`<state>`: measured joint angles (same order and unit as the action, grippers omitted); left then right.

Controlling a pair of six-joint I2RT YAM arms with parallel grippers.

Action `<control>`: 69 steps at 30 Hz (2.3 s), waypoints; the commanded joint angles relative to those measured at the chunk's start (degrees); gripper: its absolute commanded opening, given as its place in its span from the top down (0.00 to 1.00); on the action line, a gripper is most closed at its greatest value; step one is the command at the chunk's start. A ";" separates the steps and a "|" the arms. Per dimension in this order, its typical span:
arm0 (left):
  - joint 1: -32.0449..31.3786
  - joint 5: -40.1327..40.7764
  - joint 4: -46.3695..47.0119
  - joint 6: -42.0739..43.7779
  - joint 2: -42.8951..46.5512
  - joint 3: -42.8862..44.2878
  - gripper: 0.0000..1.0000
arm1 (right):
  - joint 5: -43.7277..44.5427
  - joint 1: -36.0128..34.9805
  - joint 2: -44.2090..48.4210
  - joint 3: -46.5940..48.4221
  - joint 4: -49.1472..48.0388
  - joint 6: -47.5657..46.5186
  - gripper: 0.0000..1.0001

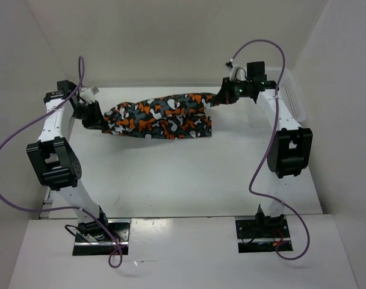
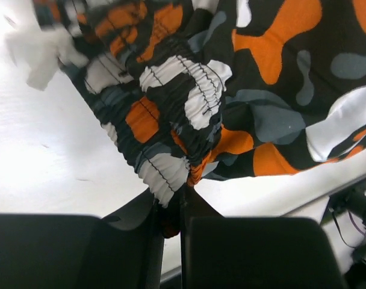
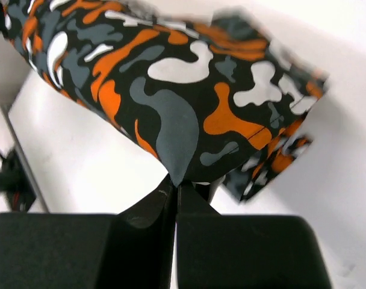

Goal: Fold and stack the shorts
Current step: Flatten the shorts out

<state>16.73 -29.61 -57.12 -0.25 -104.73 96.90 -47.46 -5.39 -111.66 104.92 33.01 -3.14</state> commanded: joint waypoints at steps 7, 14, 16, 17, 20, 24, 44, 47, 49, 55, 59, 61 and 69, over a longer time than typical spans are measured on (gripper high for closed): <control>-0.99 -0.45 -5.97 0.25 1.83 -9.47 1.00 | 0.53 -2.07 6.02 -13.27 7.16 -9.89 1.00; -3.11 -5.02 -13.89 0.25 -7.85 23.13 0.99 | 5.08 -2.79 -5.49 16.48 -3.92 6.74 1.00; -3.11 -4.50 -13.89 0.25 -7.86 31.71 0.98 | 7.11 -2.79 -6.55 21.53 -4.62 7.27 1.00; -3.11 -4.50 -12.85 0.25 -7.86 35.34 0.98 | 7.64 -2.18 -6.56 25.47 -4.63 7.27 1.00; -3.11 -4.50 -9.16 0.25 -7.33 48.16 0.98 | 8.44 -1.56 -5.95 33.20 -6.47 8.49 1.00; -3.11 -1.69 -3.35 0.25 -7.33 60.76 0.98 | 10.71 -1.56 -5.41 41.75 -6.39 8.50 1.00; -11.36 11.90 -17.41 0.25 15.07 -17.77 0.92 | 20.83 -12.09 27.17 -29.98 17.68 -37.10 1.00; -12.42 17.19 -17.41 0.25 17.09 -24.89 0.92 | 21.36 -14.20 28.42 -35.82 20.32 -40.80 1.00; -14.18 19.57 -17.41 0.25 17.62 -27.02 0.92 | 21.36 -14.21 28.95 -35.84 21.56 -41.95 1.00; -21.12 26.62 -17.41 0.25 18.25 -35.39 0.70 | 22.76 -14.74 27.73 -37.07 23.85 -46.16 1.00; -21.83 26.62 -17.41 0.25 16.84 -35.38 0.66 | 28.20 -17.45 27.72 -41.10 26.04 -50.46 1.00; -21.83 27.41 -17.41 0.25 16.31 -36.08 0.61 | 33.55 -19.12 27.72 -43.21 26.84 -52.05 0.82; -12.36 33.82 -14.69 0.25 15.69 -23.81 0.49 | 46.25 -18.18 27.72 -39.84 21.14 -54.96 0.00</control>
<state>-1.48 0.60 -74.06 -0.03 -89.49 64.60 -4.91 -26.22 -85.34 57.60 57.10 -55.51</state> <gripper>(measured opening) 0.507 0.998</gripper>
